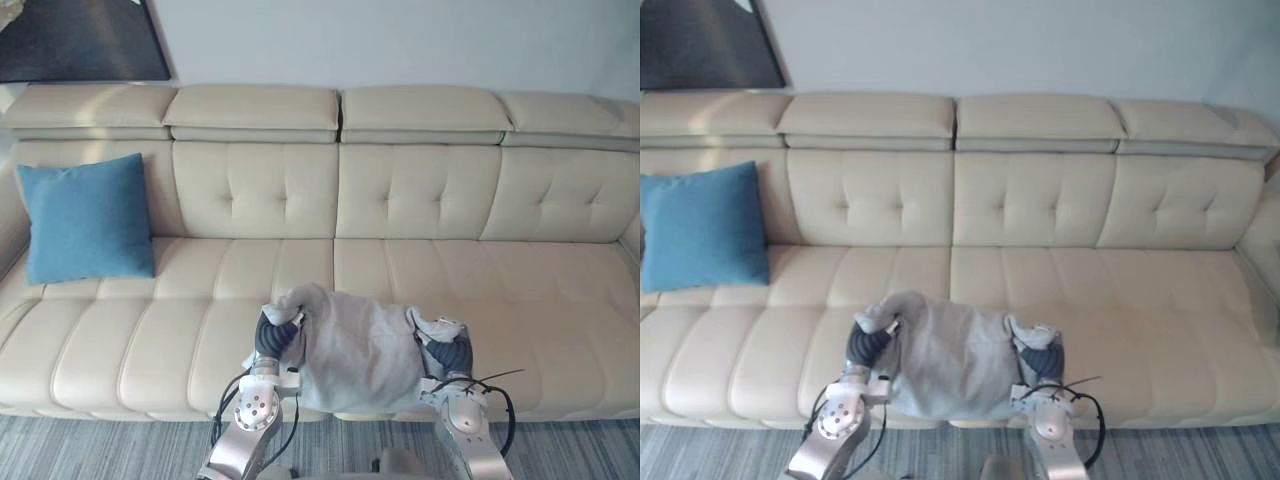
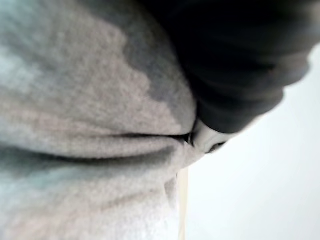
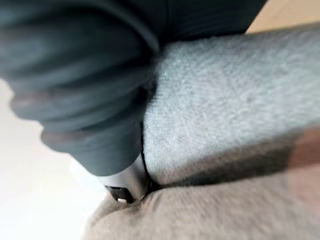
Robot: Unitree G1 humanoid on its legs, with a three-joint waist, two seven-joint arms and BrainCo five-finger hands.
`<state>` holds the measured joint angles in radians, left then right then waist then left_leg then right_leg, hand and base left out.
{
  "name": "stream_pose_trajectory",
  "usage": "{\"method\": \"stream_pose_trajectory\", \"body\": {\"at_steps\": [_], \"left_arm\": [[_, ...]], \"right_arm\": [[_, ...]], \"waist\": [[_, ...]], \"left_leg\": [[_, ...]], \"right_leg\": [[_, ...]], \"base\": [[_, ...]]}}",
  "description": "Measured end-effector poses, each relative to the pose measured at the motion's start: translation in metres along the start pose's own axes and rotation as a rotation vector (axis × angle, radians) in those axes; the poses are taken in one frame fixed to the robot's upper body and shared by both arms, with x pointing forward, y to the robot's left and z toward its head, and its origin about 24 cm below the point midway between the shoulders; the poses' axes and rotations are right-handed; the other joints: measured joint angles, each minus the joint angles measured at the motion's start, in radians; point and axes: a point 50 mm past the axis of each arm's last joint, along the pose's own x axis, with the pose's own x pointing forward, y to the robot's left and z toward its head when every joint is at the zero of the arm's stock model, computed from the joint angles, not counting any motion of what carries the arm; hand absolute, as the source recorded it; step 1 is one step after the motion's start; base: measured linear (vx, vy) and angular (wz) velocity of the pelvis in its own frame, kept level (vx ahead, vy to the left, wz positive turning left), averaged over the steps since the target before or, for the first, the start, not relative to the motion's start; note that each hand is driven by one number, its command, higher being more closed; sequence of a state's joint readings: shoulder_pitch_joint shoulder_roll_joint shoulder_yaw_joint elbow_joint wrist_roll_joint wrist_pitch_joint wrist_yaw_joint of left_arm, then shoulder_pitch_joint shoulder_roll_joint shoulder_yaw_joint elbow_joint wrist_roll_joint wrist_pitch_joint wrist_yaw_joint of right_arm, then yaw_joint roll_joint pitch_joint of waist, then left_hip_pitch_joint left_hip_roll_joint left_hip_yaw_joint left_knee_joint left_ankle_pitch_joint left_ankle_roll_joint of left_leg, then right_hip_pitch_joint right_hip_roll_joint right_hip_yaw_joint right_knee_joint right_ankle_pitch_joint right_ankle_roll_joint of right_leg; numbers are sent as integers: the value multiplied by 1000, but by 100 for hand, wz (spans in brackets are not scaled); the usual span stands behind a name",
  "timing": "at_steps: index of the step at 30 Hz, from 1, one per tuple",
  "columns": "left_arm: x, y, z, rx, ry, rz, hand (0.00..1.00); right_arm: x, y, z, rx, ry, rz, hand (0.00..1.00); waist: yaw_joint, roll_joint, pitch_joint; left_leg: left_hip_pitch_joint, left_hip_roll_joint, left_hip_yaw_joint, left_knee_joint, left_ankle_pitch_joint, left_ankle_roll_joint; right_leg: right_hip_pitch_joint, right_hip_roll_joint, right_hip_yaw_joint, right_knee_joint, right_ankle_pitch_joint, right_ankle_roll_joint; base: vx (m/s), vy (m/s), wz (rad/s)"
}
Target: Pick up cushions and gather them together orderly.
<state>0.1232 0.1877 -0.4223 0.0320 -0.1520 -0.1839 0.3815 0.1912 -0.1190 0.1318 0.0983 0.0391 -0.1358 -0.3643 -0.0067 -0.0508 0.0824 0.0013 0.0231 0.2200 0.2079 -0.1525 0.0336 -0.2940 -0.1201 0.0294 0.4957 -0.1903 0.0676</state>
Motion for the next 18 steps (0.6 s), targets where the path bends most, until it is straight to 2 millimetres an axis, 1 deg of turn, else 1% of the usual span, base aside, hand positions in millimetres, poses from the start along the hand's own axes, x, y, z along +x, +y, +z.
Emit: {"method": "stream_pose_trajectory", "body": {"at_steps": [1,2,3,4,5,7,8,9,11,14,16,17,18], "left_arm": [[0,1,0,5,-1,-5,100],[2,-3,-3,-1,15,-15,100],[1,-5,-6,-5,26,-19,100],[1,-8,-5,-9,25,-28,100],[2,-9,-4,-11,19,-31,100],[4,-11,-2,-20,9,-32,100],[5,-13,-1,-30,8,-31,100],[5,-14,0,-35,6,-30,100],[7,-16,3,-49,-5,-23,100],[12,-17,11,-54,-38,-26,100],[27,-18,27,-52,-107,-25,100],[31,-17,32,-52,-129,-18,100],[40,-17,45,-50,-177,-7,100]], "right_arm": [[0,0,0,1,2,0,100],[3,-3,-1,-19,3,0,100],[6,-5,-4,-38,13,-1,100],[6,-7,-4,-47,16,-1,100],[5,-7,-4,-45,18,-2,100],[4,-8,-1,-38,4,-9,100],[4,-9,5,-30,-16,-10,100],[3,-10,8,-24,-30,-12,100],[2,-10,23,-1,-88,-15,100],[5,-13,38,24,-148,-33,100],[15,-9,51,39,-201,-32,100],[18,-8,56,44,-219,-32,100],[24,-4,66,56,-257,-26,100]], "waist": [[-4,-20,0],[-8,-4,4],[-7,16,5],[-2,41,2],[2,43,-1],[8,42,0],[11,43,0],[13,43,0],[14,43,-2],[16,43,-11],[17,42,-30],[17,44,-32],[18,47,-35]], "left_leg": [[0,-20,-16,9,-6,-11],[8,-15,-57,18,-36,-56],[-1,10,-80,20,-43,-67],[1,36,-91,16,-48,-74],[2,54,-94,5,-52,-80],[0,70,-99,-6,-51,-83],[3,75,-106,-15,-47,-90],[2,75,-112,-16,-44,-93],[3,72,-124,-25,-36,-105],[9,63,-146,-36,-24,-107],[14,52,-151,-72,1,-102],[11,53,-152,-79,6,-100],[5,51,-154,-94,19,-97]], "right_leg": [[13,-4,22,-81,97,-6],[33,13,34,-115,90,-6],[57,34,28,-159,106,-12],[81,57,11,-208,127,-27],[90,73,-2,-242,133,-33],[107,88,-12,-278,147,-40],[121,92,-21,-297,157,-43],[123,92,-25,-300,159,-44],[130,88,-34,-302,163,-43],[149,81,-50,-324,169,-38],[155,70,-58,-351,185,-36],[157,68,-59,-364,191,-34],[158,63,-61,-390,210,-32]], "base": [[162,-198,12],[104,-129,4],[128,-157,-10],[57,-97,-9],[29,-94,-6],[17,-94,9],[28,-65,14],[29,-27,20],[14,7,21],[15,23,22],[3,31,18],[-18,25,8],[-38,22,8]]}}
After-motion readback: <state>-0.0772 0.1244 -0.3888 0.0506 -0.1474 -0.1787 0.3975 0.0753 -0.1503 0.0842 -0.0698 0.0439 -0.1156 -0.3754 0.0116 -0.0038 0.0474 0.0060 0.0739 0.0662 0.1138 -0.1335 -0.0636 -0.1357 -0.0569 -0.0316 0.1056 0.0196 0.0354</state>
